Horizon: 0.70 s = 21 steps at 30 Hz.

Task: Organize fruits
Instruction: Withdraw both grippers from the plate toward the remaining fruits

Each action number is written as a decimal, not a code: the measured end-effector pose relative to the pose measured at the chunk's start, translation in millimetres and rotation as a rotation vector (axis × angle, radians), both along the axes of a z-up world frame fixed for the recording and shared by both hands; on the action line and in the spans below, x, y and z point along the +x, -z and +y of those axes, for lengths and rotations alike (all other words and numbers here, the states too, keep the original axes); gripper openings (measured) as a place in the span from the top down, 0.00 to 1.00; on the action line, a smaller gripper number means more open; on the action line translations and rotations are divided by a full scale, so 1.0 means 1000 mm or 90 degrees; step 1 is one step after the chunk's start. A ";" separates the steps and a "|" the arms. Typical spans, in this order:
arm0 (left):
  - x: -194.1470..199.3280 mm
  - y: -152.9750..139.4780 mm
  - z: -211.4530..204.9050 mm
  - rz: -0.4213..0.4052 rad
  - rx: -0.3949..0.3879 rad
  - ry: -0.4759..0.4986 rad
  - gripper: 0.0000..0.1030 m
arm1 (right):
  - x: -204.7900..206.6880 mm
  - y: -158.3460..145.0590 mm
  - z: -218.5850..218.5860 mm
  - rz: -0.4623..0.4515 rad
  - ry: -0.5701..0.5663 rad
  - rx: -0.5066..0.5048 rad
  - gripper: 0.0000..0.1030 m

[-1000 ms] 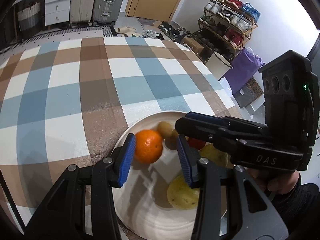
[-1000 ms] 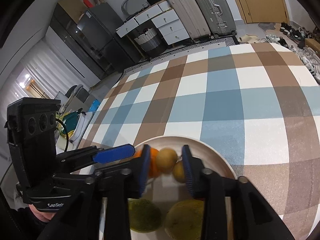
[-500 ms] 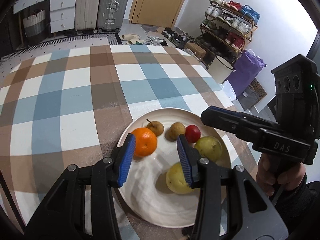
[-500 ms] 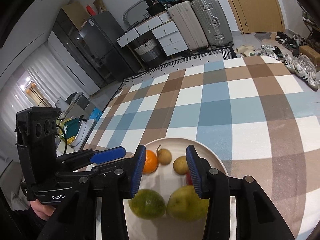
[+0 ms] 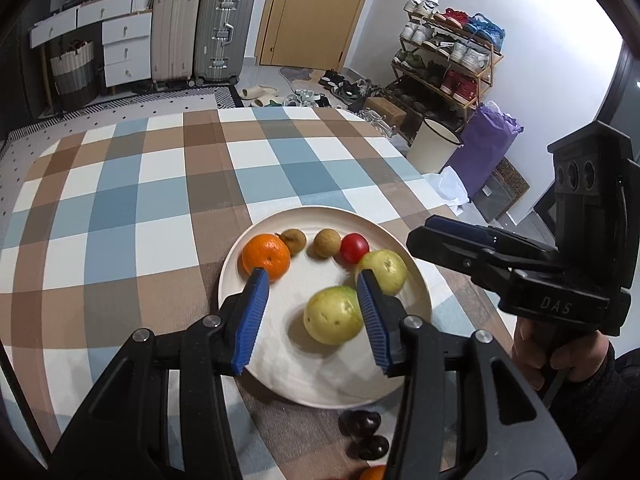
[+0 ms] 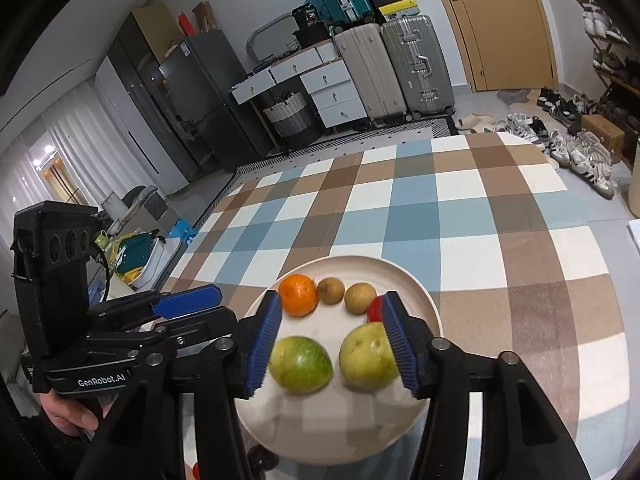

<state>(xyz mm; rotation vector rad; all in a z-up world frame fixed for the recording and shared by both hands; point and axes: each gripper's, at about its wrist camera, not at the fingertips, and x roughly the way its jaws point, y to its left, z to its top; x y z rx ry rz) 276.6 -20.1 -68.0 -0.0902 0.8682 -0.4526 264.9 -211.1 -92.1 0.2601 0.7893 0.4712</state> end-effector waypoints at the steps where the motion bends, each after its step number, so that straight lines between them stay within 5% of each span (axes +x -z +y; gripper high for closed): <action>1: -0.005 -0.002 0.000 -0.002 0.000 -0.001 0.55 | -0.005 -0.001 0.001 -0.006 0.003 -0.004 0.37; 8: -0.039 -0.010 -0.001 -0.026 -0.001 -0.012 0.44 | -0.035 -0.012 0.006 -0.052 0.005 -0.015 0.19; 15: -0.075 -0.018 0.002 -0.050 0.005 -0.037 0.22 | -0.070 -0.023 0.007 -0.084 0.006 -0.015 0.09; 21: -0.102 -0.024 0.006 -0.062 0.017 -0.046 0.17 | -0.101 -0.035 0.006 -0.122 0.018 -0.017 0.02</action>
